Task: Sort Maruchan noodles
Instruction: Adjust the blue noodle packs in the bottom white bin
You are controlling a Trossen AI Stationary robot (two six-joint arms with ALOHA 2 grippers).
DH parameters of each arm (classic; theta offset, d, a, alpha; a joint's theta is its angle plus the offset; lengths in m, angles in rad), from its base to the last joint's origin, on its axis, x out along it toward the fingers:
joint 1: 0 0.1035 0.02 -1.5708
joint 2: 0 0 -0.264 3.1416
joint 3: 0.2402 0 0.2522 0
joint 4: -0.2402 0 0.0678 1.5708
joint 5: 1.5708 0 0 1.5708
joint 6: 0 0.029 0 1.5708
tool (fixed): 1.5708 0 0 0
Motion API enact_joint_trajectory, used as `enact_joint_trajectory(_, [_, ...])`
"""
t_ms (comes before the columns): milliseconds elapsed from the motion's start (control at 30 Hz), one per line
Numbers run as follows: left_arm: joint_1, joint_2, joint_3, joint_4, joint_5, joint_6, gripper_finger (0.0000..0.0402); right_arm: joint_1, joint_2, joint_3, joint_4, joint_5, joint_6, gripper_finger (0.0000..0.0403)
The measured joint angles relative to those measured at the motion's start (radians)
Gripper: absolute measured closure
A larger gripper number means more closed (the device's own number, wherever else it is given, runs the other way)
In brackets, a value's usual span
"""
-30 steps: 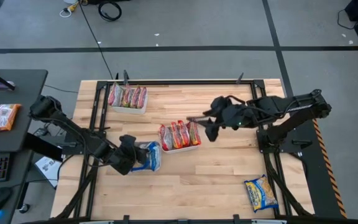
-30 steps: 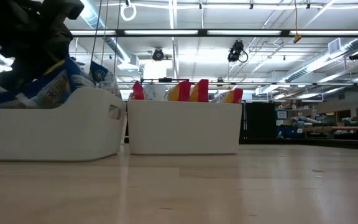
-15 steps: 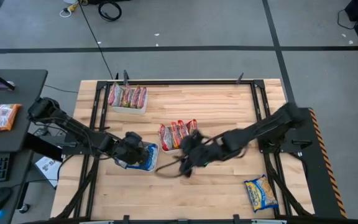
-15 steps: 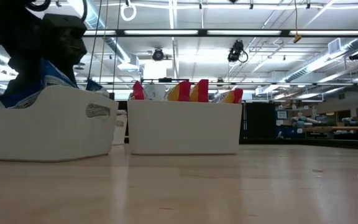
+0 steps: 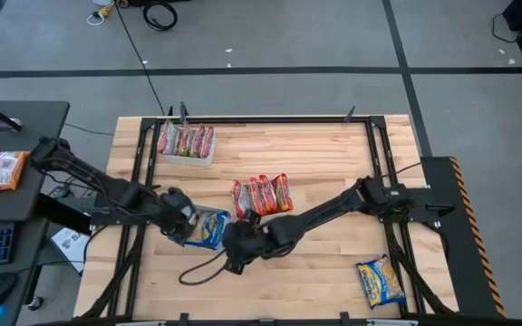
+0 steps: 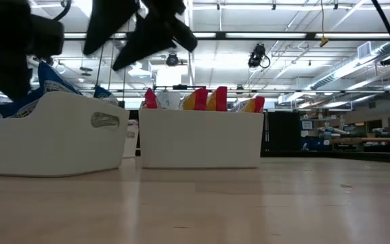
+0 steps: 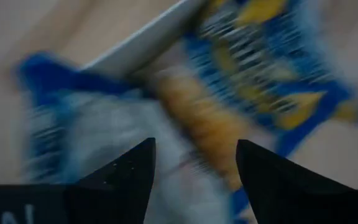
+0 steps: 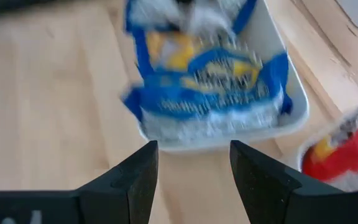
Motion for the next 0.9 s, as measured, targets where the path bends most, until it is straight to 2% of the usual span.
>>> enact_joint_trajectory(133, [-0.001,-0.016,0.0,-0.125,0.0,0.055,0.0185,0.013,0.046,0.0,-0.068,0.014,-0.001,0.0198])
enact_joint_trajectory(367, [-0.001,0.089,0.002,-0.092,-0.008,0.232,0.0189,0.011,0.136,0.0,0.006,-0.077,-0.035,0.0198])
enact_joint_trajectory(600, [0.0,0.245,0.005,-0.045,0.006,0.426,0.0189,-0.008,0.133,0.0,0.029,-0.046,-0.169,0.0198])
enact_joint_trajectory(833, [-0.002,0.285,0.018,0.045,-0.04,0.581,0.0189,-0.053,0.129,0.0,0.044,-0.09,-0.195,0.0198])
enact_joint_trajectory(900, [0.002,0.285,0.017,0.095,-0.067,0.614,0.0189,-0.063,0.129,0.0,0.043,-0.056,-0.196,0.0198])
